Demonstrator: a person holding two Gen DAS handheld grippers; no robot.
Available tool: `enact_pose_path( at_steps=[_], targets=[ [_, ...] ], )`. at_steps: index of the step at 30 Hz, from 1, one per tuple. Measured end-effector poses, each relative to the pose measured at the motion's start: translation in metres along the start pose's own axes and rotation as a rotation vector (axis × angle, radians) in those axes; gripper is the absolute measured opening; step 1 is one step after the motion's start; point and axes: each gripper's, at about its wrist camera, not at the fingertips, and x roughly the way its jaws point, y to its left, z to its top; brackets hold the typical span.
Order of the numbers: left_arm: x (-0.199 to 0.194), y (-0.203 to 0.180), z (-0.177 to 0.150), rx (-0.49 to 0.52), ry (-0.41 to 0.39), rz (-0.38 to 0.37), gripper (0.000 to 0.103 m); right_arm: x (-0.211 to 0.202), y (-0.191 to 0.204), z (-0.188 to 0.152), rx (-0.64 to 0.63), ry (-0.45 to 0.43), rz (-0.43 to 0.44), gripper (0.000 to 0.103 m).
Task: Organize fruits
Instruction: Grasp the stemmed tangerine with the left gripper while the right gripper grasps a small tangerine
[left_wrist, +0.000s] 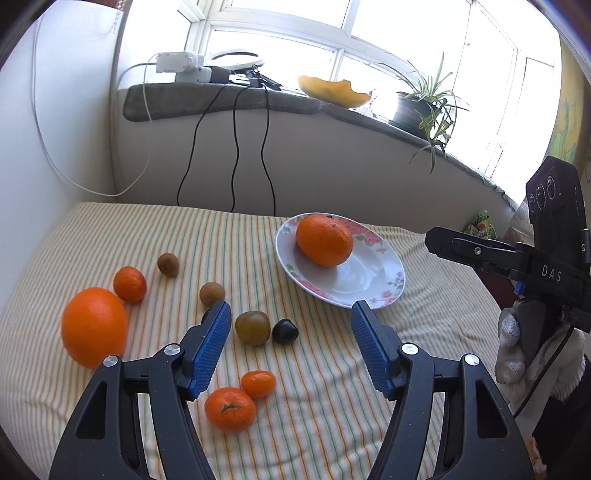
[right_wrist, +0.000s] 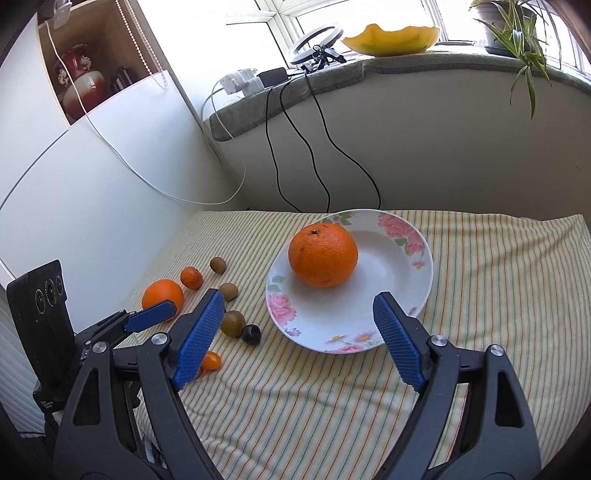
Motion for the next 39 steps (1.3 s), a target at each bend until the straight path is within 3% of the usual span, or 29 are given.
enact_pose_path(
  at_steps=[9, 15, 20, 30, 39],
  targets=[
    [-0.026, 0.041, -0.027, -0.045, 0.020, 0.068, 0.067, 0.001, 0.023, -0.014, -0.091, 0.020, -0.015, 0.086],
    [-0.028, 0.051, -0.048, -0.077, 0.061, 0.048, 0.066, 0.015, 0.044, -0.028, -0.153, 0.079, 0.012, 0.086],
    [-0.027, 0.049, -0.061, -0.085, 0.085, 0.010, 0.056, 0.030, 0.056, -0.040, -0.197, 0.139, 0.062, 0.086],
    [-0.010, 0.042, -0.068, -0.078, 0.130, -0.032, 0.050, 0.072, 0.077, -0.060, -0.235, 0.288, 0.154, 0.058],
    [0.002, 0.042, -0.069, -0.063, 0.147, -0.031, 0.048, 0.105, 0.077, -0.069, -0.192, 0.365, 0.174, 0.048]
  ],
)
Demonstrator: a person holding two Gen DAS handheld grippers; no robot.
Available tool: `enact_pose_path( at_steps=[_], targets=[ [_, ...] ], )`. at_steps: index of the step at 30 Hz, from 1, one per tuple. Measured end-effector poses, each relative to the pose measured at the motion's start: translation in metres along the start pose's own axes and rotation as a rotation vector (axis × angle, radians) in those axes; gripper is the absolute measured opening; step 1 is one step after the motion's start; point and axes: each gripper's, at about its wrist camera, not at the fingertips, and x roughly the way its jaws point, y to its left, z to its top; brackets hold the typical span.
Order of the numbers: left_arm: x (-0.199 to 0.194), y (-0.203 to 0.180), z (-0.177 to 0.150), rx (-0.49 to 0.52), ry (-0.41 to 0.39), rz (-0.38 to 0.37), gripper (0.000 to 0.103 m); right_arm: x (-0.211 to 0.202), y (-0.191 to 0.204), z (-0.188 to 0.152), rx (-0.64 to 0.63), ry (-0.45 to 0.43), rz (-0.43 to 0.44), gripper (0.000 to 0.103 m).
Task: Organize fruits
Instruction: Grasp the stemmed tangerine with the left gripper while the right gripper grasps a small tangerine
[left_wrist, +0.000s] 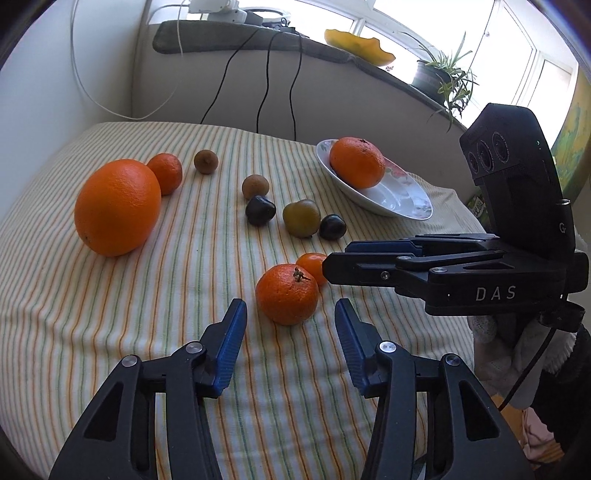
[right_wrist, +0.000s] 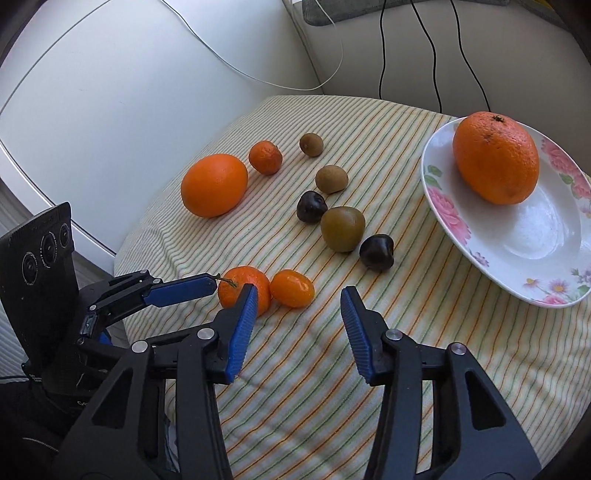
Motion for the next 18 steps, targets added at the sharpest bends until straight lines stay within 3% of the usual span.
enact_pose_path(
  at_steps=[7, 11, 18],
  targets=[
    [0.008, 0.001, 0.002, 0.004, 0.012, 0.014, 0.047, 0.013, -0.003, 0.003, 0.022, 0.017, 0.021, 0.045],
    [0.013, 0.003, 0.004, 0.002, 0.021, 0.021, 0.039, 0.020, -0.005, 0.004, 0.033, 0.028, 0.028, 0.041],
    [0.011, 0.005, 0.005, -0.005, 0.017, 0.013, 0.036, 0.020, -0.002, 0.001, 0.006, 0.031, 0.020, 0.039]
  ],
)
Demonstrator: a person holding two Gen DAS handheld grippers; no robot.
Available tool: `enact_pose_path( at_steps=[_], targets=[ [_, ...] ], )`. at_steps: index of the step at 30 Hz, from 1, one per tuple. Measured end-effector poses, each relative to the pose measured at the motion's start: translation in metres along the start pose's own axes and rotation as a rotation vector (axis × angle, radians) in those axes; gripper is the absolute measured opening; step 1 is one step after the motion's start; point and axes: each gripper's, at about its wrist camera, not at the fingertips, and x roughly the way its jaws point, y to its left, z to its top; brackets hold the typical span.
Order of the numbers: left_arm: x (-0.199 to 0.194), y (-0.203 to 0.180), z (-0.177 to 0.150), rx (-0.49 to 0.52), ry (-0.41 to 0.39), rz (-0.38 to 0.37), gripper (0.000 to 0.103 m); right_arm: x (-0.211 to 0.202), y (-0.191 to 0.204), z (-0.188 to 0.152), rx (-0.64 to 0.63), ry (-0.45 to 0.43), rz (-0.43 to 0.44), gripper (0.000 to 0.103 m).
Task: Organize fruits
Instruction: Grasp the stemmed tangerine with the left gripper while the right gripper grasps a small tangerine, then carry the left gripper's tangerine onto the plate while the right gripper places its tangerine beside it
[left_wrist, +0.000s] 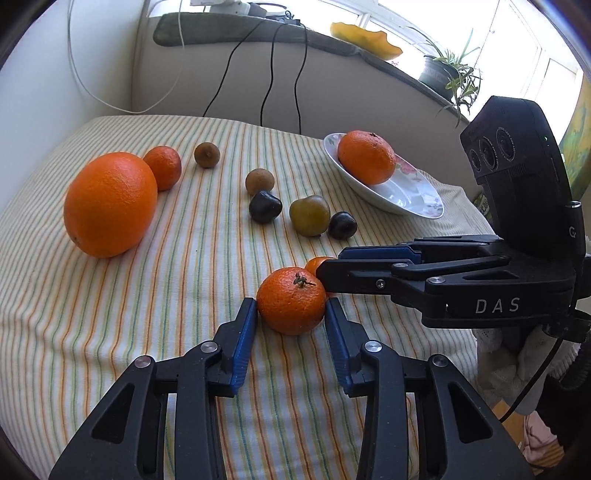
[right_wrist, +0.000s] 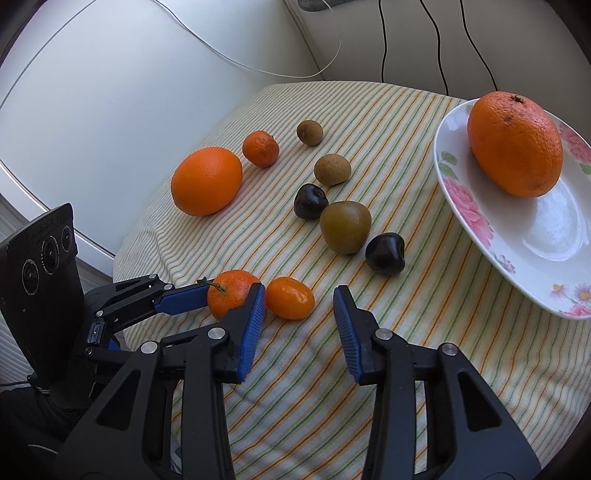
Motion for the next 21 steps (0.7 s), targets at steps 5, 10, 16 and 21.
enact_pose_path(
  at_steps=[5, 10, 16, 21],
  targets=[
    [-0.005, 0.003, -0.002, 0.000, -0.006, 0.014, 0.036, 0.001, 0.009, -0.002, -0.046, 0.011, -0.023, 0.038],
    [-0.009, 0.010, -0.002, -0.012, -0.009, 0.020, 0.036, 0.004, 0.021, -0.004, -0.106, 0.018, -0.059, 0.030],
    [-0.013, 0.008, 0.001, -0.007, -0.018, 0.019, 0.036, 0.003, 0.032, -0.004, -0.155, 0.008, -0.105, 0.029],
    [-0.014, 0.001, 0.005, 0.006, -0.026, 0.014, 0.036, -0.012, 0.031, -0.006, -0.158, -0.025, -0.124, 0.029]
  ],
)
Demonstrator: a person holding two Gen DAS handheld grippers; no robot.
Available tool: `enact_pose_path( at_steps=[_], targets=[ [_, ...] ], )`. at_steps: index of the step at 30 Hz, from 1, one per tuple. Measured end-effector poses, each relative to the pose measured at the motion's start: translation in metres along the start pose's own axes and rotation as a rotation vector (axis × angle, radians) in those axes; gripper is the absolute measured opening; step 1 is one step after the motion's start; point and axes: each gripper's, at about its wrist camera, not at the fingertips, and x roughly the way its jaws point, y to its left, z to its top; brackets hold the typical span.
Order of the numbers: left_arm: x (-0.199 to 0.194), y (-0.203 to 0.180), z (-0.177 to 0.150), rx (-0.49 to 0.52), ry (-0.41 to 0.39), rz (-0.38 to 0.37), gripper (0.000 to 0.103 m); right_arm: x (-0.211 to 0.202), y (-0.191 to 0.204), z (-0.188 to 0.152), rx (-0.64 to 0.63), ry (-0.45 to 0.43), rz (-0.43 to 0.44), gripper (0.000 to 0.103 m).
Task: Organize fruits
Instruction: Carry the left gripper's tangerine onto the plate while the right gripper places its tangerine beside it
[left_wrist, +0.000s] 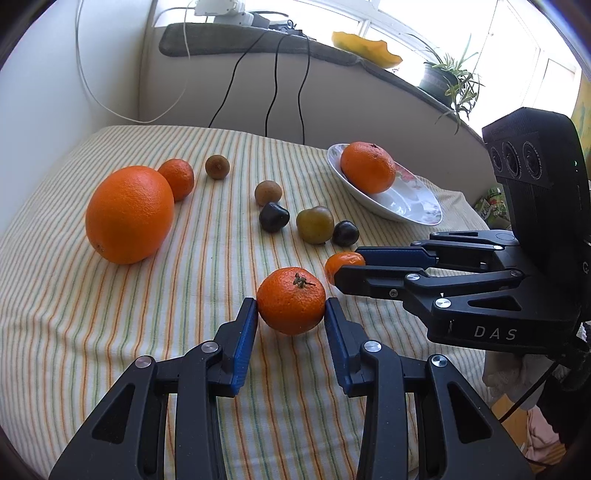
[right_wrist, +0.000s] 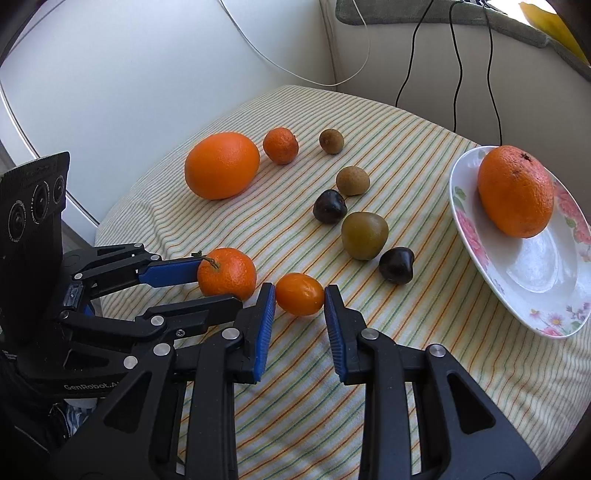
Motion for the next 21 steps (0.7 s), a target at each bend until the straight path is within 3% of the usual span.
enact_pose_path(
  at_steps=[21],
  targets=[
    [0.004, -0.043, 0.026, 0.095, -0.037, -0.042, 0.036, -0.063, -0.048, 0.000, 0.075, -0.126, -0.106, 0.028]
  ],
)
